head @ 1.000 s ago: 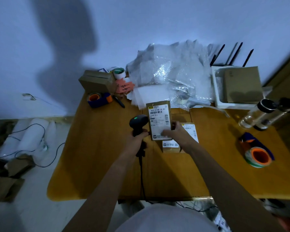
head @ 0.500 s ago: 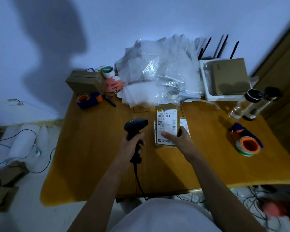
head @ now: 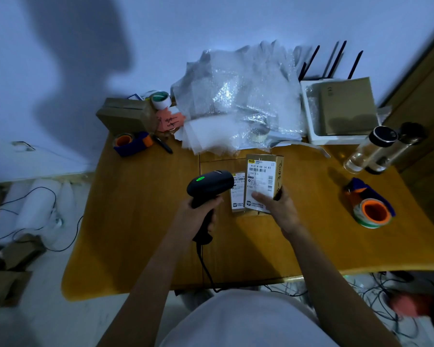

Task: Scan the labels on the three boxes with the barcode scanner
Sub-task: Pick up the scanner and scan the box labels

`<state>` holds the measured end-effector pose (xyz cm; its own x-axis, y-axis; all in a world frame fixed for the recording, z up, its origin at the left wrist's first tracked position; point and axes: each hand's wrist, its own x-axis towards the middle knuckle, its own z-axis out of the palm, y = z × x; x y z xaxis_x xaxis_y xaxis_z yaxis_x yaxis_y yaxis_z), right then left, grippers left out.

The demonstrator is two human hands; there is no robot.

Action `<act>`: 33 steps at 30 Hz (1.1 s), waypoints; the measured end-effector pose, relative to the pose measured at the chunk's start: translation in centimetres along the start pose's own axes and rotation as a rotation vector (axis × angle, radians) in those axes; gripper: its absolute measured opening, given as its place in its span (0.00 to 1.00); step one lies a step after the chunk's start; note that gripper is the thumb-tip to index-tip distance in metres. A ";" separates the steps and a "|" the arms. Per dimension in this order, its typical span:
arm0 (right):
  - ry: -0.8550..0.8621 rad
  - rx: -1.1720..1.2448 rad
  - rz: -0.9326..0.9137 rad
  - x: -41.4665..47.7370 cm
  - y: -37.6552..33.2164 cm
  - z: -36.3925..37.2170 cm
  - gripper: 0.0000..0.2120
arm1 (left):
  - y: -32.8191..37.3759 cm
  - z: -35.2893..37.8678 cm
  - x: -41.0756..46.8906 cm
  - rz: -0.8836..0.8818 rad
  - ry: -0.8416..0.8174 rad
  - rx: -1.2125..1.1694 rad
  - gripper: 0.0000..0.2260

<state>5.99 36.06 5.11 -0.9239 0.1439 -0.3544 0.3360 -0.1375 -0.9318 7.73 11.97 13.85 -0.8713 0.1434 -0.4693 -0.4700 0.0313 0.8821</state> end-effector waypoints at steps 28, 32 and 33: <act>0.030 -0.120 0.027 0.6 0.9 1.1 0.35 | 0.2 -0.2 0.4 -0.002 -0.010 0.035 0.09; 0.026 -0.110 0.034 0.6 0.9 1.0 0.34 | 0.2 -0.2 0.4 0.005 -0.022 0.042 0.09; 0.025 -0.112 0.035 0.6 0.9 1.0 0.33 | 0.2 -0.3 0.4 0.009 -0.024 0.042 0.09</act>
<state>5.58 35.04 4.17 -0.9068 0.1657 -0.3877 0.3878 -0.0328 -0.9211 7.29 11.75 13.84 -0.8717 0.1675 -0.4605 -0.4551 0.0717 0.8875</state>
